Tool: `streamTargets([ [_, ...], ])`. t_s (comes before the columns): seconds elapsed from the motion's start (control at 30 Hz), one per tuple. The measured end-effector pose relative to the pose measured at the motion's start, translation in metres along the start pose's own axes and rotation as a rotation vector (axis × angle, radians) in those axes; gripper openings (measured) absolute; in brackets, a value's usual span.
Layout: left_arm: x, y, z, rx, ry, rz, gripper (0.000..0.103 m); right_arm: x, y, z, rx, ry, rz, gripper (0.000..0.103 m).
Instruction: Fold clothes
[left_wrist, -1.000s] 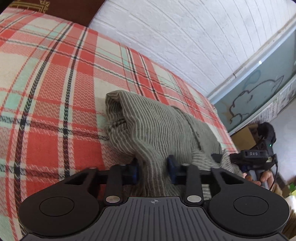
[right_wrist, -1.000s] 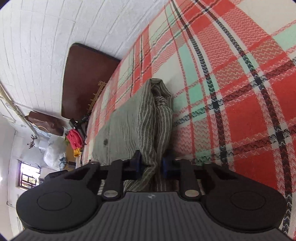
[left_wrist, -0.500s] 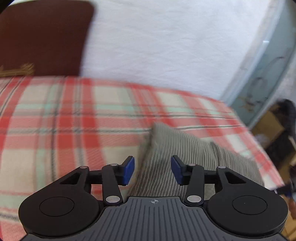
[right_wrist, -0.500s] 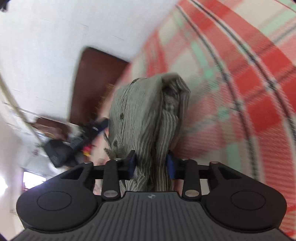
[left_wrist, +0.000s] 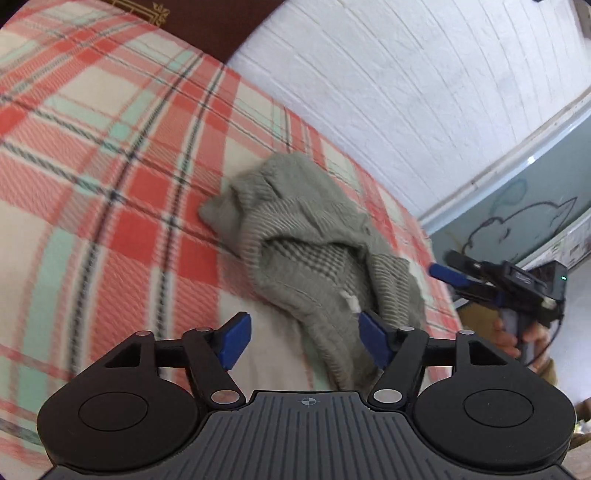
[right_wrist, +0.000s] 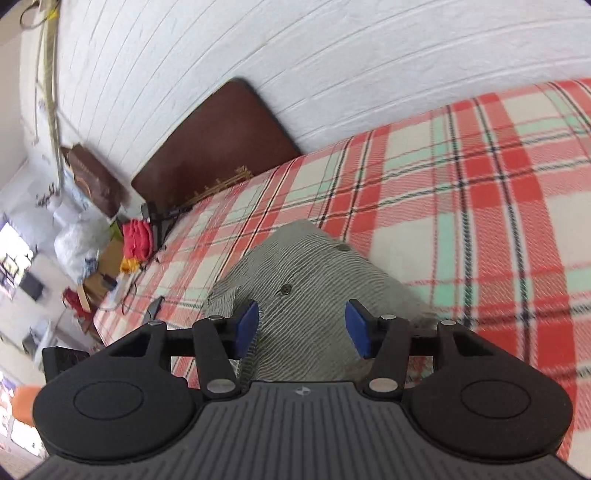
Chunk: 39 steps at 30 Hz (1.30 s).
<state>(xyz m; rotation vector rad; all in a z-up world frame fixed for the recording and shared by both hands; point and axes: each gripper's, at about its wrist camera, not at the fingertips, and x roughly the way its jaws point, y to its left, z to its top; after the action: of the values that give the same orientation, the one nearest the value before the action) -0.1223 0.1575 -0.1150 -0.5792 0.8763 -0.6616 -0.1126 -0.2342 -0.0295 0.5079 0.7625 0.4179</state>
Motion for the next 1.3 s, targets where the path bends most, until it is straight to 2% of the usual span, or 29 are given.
streamTargets([
  [0.2, 0.039, 0.003, -0.004, -0.028, -0.01, -0.019, 0.081, 0.013, 0.004, 0.003, -0.056, 0.037, -0.032, 0.058],
  [0.4, 0.053, 0.005, -0.004, -0.05, -0.018, -0.078, 0.081, 0.017, -0.002, 0.018, -0.087, 0.062, -0.04, 0.058],
  [0.53, 0.067, 0.003, 0.005, -0.068, -0.014, -0.112, 0.081, 0.031, -0.014, 0.036, -0.17, 0.069, 0.024, 0.058],
  [0.6, 0.075, 0.0, 0.012, -0.061, -0.021, -0.122, 0.085, 0.041, -0.024, 0.046, -0.224, 0.079, 0.069, 0.058],
  [0.73, 0.07, 0.004, 0.011, -0.108, -0.047, -0.14, 0.082, 0.063, -0.056, 0.066, -0.159, 0.142, 0.12, 0.058],
  [0.8, 0.067, 0.007, 0.007, -0.136, -0.067, -0.134, 0.076, 0.072, -0.071, 0.072, -0.118, 0.206, 0.175, 0.062],
  [0.9, 0.07, 0.009, 0.009, -0.164, -0.084, -0.13, 0.076, 0.087, -0.083, 0.074, -0.078, 0.299, 0.273, 0.064],
  [1.0, 0.074, 0.009, 0.012, -0.167, -0.086, -0.123, 0.076, 0.104, -0.081, 0.071, -0.106, 0.392, 0.308, 0.065],
  [1.07, 0.076, 0.007, 0.012, -0.165, -0.087, -0.102, 0.075, 0.116, -0.083, 0.065, -0.073, 0.423, 0.341, 0.066],
  [1.1, 0.076, 0.006, 0.013, -0.164, -0.087, -0.092, 0.069, 0.122, -0.084, 0.062, -0.057, 0.439, 0.357, 0.066],
  [1.13, 0.077, 0.006, 0.013, -0.168, -0.088, -0.077, 0.063, 0.128, -0.085, 0.058, -0.041, 0.453, 0.373, 0.062],
  [1.17, 0.078, 0.007, 0.012, -0.188, -0.09, -0.056, 0.04, 0.132, -0.083, 0.056, -0.027, 0.449, 0.384, 0.057],
  [1.2, 0.077, 0.01, 0.012, -0.219, -0.096, -0.056, 0.033, 0.134, -0.081, 0.054, -0.023, 0.446, 0.379, 0.05],
  [1.27, 0.076, 0.014, 0.011, -0.27, -0.106, -0.054, 0.027, 0.128, -0.075, 0.05, -0.02, 0.418, 0.367, 0.038],
  [1.3, 0.073, 0.011, 0.013, -0.253, -0.111, -0.05, 0.025, 0.121, -0.072, 0.051, -0.012, 0.395, 0.375, 0.03],
])
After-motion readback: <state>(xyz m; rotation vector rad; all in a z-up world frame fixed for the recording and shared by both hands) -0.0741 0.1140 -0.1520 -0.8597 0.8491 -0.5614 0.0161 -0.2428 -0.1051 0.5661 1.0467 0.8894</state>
